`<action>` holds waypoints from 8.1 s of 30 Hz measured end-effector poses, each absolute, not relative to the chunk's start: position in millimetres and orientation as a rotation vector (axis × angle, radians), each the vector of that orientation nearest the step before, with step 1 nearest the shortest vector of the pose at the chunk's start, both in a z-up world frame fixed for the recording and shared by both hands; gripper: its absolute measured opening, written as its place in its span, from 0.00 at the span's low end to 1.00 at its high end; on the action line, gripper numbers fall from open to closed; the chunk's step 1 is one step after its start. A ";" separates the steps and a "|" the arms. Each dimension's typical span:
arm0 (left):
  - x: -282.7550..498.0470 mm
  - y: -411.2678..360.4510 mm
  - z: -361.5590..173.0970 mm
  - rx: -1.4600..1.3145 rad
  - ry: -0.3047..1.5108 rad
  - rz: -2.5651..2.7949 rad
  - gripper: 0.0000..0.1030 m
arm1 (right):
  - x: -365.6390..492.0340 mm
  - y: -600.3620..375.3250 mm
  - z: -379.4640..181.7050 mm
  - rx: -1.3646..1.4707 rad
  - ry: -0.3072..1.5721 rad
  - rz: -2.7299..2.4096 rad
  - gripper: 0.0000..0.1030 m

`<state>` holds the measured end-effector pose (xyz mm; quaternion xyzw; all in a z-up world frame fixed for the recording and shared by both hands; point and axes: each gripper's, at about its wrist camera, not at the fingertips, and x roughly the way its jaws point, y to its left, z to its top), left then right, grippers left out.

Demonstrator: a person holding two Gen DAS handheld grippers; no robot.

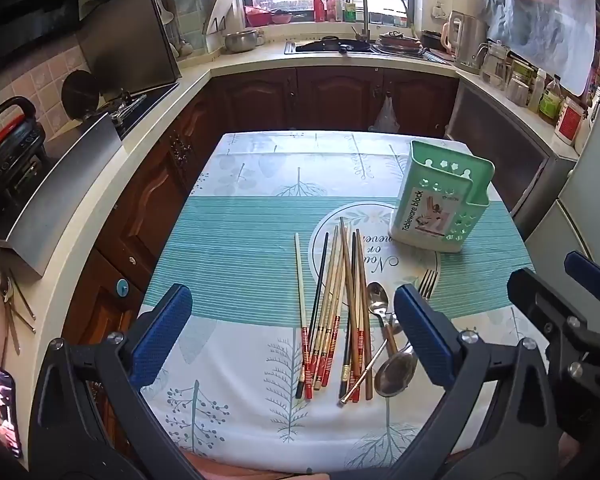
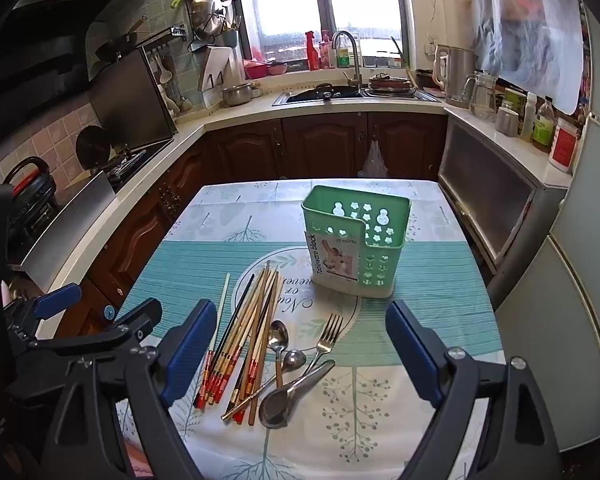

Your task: Organize utensils

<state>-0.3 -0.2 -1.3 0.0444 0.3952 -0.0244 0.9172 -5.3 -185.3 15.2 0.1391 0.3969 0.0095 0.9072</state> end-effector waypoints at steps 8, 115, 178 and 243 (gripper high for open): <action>-3.6 1.0 -5.9 0.078 0.836 -0.052 0.98 | -5.6 -185.0 6.5 0.322 0.825 0.021 0.85; 184.9 14.4 -159.5 -0.004 1.376 -0.252 0.41 | 166.1 -157.6 -130.7 0.486 1.405 0.292 0.23; 202.0 -75.8 -191.9 0.157 1.591 -0.146 0.07 | 146.2 -200.7 -175.8 0.830 1.347 0.345 0.06; 244.4 -125.4 -53.3 -0.009 0.770 -0.340 0.46 | 173.5 -260.9 -44.1 0.340 0.783 0.191 0.08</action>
